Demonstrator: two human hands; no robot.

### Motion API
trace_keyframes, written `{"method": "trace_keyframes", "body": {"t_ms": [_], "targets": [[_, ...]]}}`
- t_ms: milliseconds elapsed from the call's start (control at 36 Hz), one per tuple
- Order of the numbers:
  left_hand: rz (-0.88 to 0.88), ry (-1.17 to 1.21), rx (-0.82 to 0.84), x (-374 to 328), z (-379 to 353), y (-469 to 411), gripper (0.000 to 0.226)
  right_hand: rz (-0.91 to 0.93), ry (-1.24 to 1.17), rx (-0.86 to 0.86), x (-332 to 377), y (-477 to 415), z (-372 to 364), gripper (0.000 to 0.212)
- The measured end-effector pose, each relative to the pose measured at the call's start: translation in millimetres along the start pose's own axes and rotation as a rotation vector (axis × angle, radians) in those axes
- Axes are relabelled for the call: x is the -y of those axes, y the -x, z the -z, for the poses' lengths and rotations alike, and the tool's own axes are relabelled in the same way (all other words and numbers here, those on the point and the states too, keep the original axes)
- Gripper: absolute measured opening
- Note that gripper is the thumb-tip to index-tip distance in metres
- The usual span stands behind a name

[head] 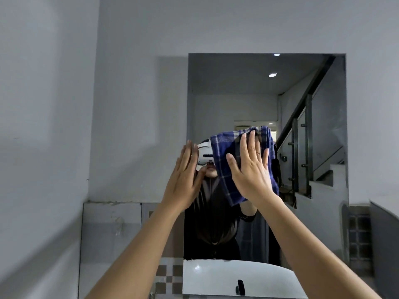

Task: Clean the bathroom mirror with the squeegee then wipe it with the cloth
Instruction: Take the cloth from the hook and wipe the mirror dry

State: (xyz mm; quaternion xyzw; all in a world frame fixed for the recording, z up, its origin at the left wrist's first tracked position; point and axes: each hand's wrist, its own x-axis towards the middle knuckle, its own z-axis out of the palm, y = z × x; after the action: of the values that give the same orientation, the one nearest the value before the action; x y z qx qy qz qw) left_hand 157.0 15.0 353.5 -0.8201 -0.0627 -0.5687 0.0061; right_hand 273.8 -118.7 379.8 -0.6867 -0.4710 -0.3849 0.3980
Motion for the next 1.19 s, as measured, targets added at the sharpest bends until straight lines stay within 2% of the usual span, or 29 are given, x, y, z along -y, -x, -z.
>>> {"method": "trace_keyframes", "body": {"t_ms": [139, 389, 500, 583, 694, 778, 1000, 1083, 1194], "targets": [[0.058, 0.045, -0.016, -2.6, -12.1, 4.3, 0.069, 0.015, 0.134, -0.071, 3.2, -28.4, 3.7, 0.07], [0.022, -0.002, -0.072, 1.5, -14.7, 3.8, 0.078, 0.136, 0.256, -0.157, 36.9, -124.8, 14.8, 0.071], [-0.002, -0.007, -0.074, 4.7, -14.3, 4.4, 0.078, 0.239, 0.32, -0.125, 68.7, -161.0, 16.5, 0.068], [-0.016, -0.021, -0.078, 7.0, -15.4, 4.6, 0.078, 0.387, 0.457, -0.081, 85.6, -174.1, 12.4, 0.067], [-0.034, -0.044, -0.085, 10.2, -17.4, 5.0, 0.079, 0.474, 0.532, -0.041, 77.1, -182.8, 27.0, 0.065], [-0.045, -0.054, -0.101, 10.7, -17.5, 5.4, 0.078, 0.352, 0.485, -0.082, 43.3, -187.9, 52.3, 0.065], [0.005, -0.081, -0.102, 5.5, -18.7, 7.0, 0.075, -0.304, 0.282, -0.32, -87.0, -140.5, 103.8, 0.066], [0.005, -0.052, -0.091, 0.8, -19.9, 14.7, 0.073, -0.451, 0.191, -0.41, -91.4, -106.1, 86.1, 0.065], [0.023, -0.045, -0.067, -3.6, -24.9, 31.7, 0.075, -0.479, 0.154, -0.435, -58.5, -81.9, 44.7, 0.064]]}}
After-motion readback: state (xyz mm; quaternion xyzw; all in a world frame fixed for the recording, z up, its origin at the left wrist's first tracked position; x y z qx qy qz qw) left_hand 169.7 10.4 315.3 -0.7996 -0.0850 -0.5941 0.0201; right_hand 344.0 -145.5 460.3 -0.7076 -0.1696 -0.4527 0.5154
